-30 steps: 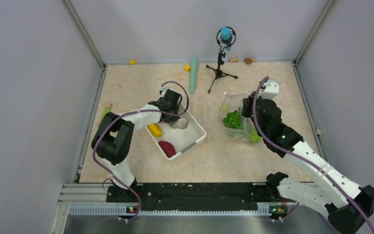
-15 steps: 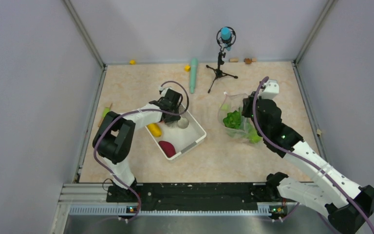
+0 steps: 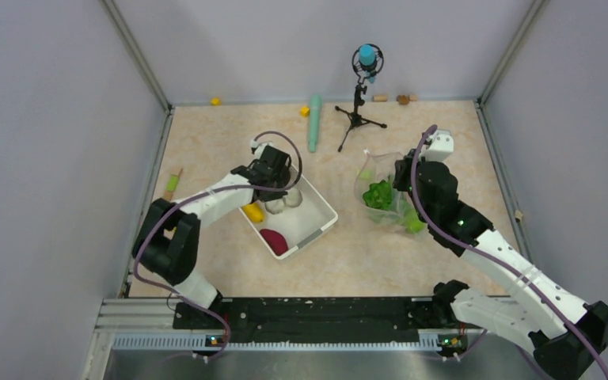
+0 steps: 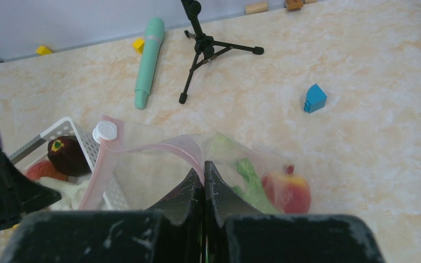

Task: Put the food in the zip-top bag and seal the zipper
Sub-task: Pick up the fake vegetable from the bin, then place the fake vegetable in the zipper food storage bag.

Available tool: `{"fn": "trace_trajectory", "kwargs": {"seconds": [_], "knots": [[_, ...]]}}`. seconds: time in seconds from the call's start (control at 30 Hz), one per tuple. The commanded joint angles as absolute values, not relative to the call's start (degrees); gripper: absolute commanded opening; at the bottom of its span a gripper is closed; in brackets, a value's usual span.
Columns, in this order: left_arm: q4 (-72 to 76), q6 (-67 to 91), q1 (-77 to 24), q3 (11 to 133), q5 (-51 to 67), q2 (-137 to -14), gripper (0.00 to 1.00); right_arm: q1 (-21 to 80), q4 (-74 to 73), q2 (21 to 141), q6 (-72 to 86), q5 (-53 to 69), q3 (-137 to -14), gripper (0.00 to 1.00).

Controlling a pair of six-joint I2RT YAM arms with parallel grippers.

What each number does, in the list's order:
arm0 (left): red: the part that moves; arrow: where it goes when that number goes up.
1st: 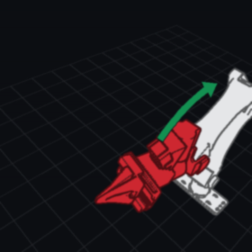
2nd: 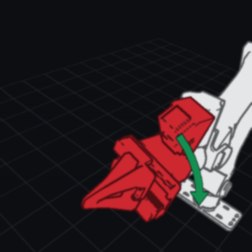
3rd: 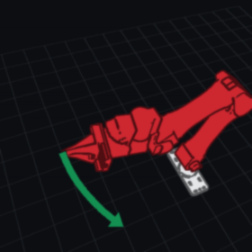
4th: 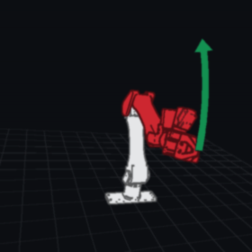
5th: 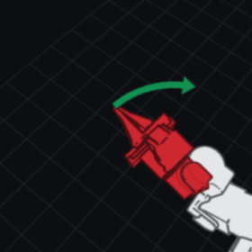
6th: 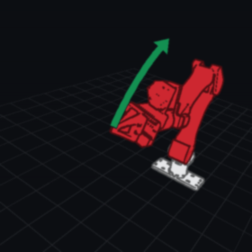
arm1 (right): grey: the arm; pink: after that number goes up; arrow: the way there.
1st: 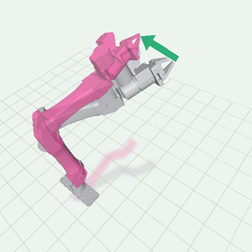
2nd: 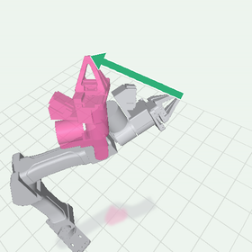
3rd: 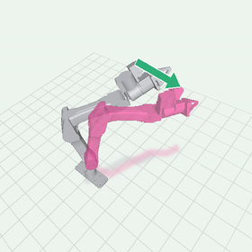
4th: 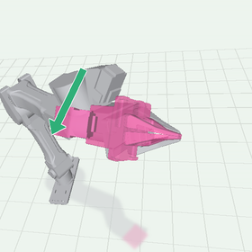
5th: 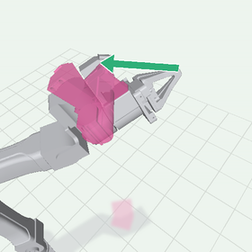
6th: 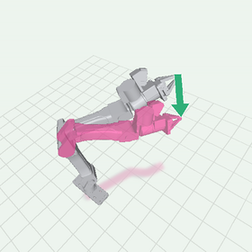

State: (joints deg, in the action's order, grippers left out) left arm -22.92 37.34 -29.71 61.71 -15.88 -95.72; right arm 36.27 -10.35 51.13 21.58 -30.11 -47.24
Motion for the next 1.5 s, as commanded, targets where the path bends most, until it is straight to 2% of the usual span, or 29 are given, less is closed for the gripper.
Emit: {"fn": "trace_trajectory", "kwargs": {"seconds": [0.0, 0.2, 0.33, 0.5, 0.6, 0.83, 1.07, 1.33, 1.47], "knots": [[-26.0, 34.6, -30.8, 59.6, -16.4, -82.4, 0.0, 36.6, -9.5, 50.6, 21.2, -30.3, -48.3, 0.0], [-15.2, 28.1, -31.0, 55.2, -4.5, -69.5, 0.0, 36.6, -9.6, 50.2, 21.3, -29.5, -48.3, 0.0], [-10.6, 25.4, -31.3, 55.7, 7.8, -66.9, 0.0, 36.6, -9.7, 49.6, 21.5, -28.5, -48.4, 0.0], [-2.7, 20.3, -32.9, 58.0, 29.0, -65.7, 0.0, 36.5, -9.9, 49.2, 21.9, -27.1, -48.7, 0.0], [3.5, 17.9, -35.1, 59.2, 35.9, -65.8, 0.0, 36.6, -10.4, 48.9, 22.4, -26.5, -49.0, 0.0], [6.4, 12.4, -43.7, 68.0, 40.7, -72.4, 0.0, 36.6, -10.4, 48.2, 22.7, -26.4, -49.0, 0.0], [16.4, 16.6, -45.0, 70.7, 47.1, -80.4, 0.0, 36.6, -10.1, 47.7, 23.3, -24.3, -48.9, 0.0], [13.9, 17.3, -45.1, 77.0, 45.7, -89.7, 0.0, 36.6, -8.5, 46.6, 23.3, -22.6, -48.1, 0.0], [10.1, 17.5, -45.2, 79.4, 39.8, -92.4, 0.0, 36.5, -8.7, 46.4, 23.4, -22.6, -48.2, 0.0]]}}
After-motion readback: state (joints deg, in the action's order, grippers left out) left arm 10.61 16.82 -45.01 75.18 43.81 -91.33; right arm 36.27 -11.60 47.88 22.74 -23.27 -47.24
